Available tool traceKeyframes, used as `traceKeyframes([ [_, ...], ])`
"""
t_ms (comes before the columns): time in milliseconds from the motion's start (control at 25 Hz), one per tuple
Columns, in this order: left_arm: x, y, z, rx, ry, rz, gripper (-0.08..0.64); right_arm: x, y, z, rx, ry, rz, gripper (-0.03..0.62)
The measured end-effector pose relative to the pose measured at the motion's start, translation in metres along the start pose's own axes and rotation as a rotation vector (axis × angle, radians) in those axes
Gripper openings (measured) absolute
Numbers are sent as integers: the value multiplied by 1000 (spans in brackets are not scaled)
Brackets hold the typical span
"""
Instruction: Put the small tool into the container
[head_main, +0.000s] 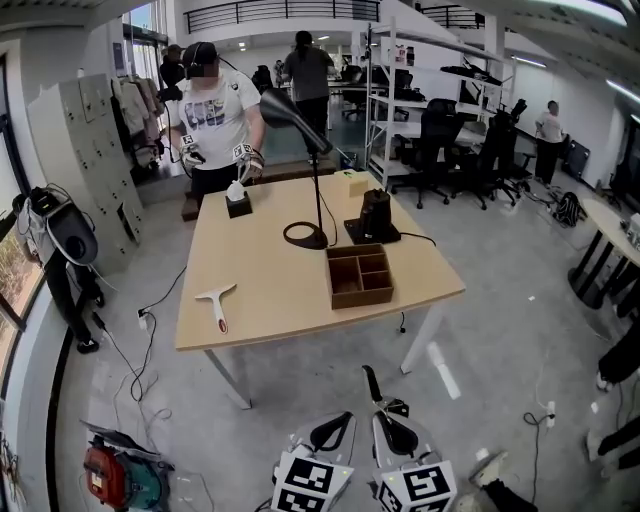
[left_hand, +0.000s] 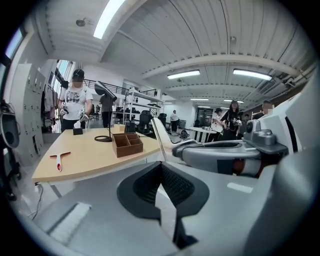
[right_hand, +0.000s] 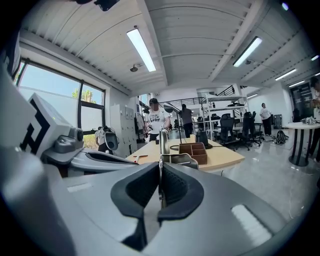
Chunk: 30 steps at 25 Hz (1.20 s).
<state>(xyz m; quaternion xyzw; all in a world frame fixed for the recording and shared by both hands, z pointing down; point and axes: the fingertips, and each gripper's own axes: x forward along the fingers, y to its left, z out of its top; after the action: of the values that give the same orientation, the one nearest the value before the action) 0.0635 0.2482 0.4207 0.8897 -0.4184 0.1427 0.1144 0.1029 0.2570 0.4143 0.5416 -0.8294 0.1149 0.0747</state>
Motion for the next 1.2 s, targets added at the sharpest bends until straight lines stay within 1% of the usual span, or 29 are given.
traceKeyframes([
  [120,49,84,19,0,2,-20,3,97,-7,18,18,13,-3,8],
  [320,116,219,44,-15,8,-45,3,244,-5,42,27,32,-20,8],
  [440,144,292,66,-15,15,-65,2,322,2,65,32,42,-33,8],
  [560,161,354,83,-24,17,-80,2,385,13,86,27,52,-42,8],
  [680,175,398,91,-35,19,-93,2,429,21,99,17,56,-48,8],
  [800,184,430,98,-42,17,-105,2,462,29,108,5,59,-55,8],
  [920,191,454,103,-46,7,-110,2,487,32,115,-7,57,-59,8],
  [1040,201,478,105,-47,15,-109,2,512,31,124,-20,45,-60,8],
  [1200,227,497,113,-58,8,-114,2,543,16,131,-34,41,-59,8],
])
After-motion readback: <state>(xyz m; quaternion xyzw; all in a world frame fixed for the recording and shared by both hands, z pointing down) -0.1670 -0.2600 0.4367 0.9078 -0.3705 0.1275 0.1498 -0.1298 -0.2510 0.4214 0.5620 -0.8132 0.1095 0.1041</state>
